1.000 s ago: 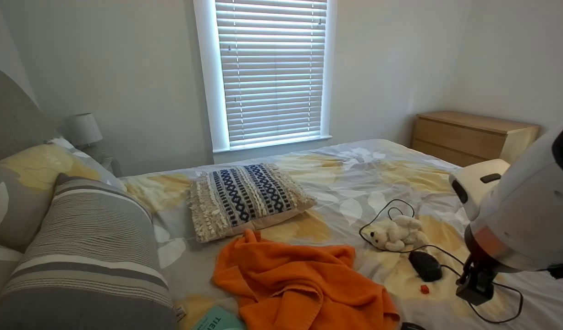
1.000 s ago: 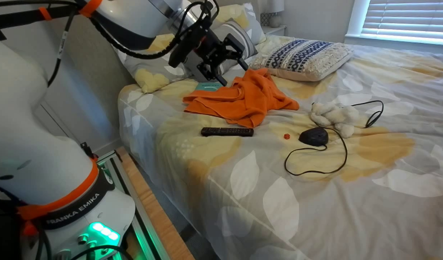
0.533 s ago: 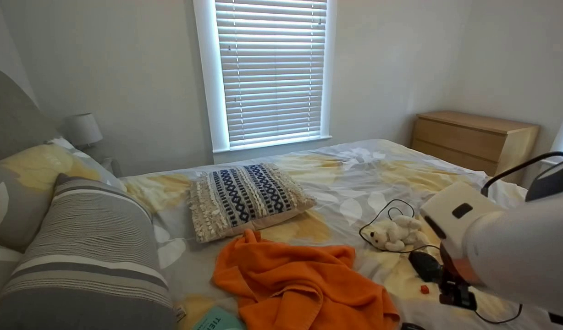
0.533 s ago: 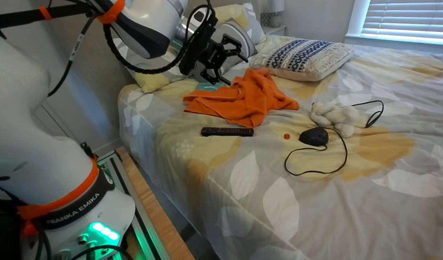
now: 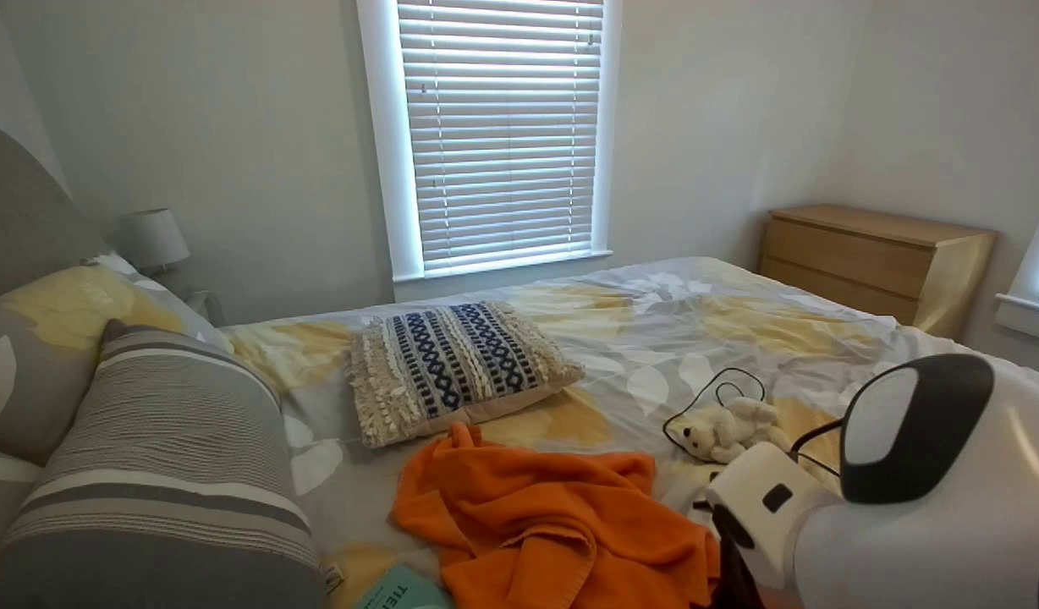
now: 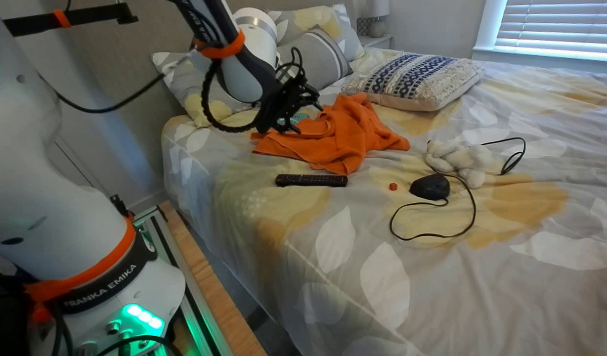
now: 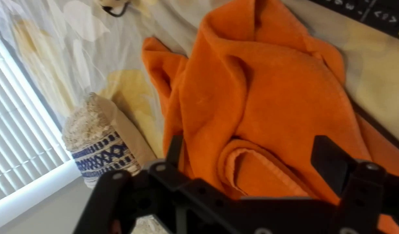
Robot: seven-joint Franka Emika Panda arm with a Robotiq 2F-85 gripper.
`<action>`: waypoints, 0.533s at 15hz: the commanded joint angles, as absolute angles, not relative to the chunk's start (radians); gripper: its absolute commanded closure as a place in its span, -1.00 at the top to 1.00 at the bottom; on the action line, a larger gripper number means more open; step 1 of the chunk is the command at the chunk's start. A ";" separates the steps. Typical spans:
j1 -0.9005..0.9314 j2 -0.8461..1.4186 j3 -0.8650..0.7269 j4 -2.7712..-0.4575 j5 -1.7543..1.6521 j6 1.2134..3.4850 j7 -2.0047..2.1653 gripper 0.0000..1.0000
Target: Fold the orange towel on the bed once
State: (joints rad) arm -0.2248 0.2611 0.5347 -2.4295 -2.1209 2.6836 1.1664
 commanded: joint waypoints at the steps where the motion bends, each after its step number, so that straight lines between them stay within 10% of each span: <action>1: -0.126 0.300 0.433 -2.400 -2.176 2.718 1.232 1.00; 8: -0.081 0.313 0.392 -2.378 -2.187 2.715 1.242 1.00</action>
State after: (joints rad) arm -0.1422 0.3216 0.4525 -2.3827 -2.1888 2.6990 1.2288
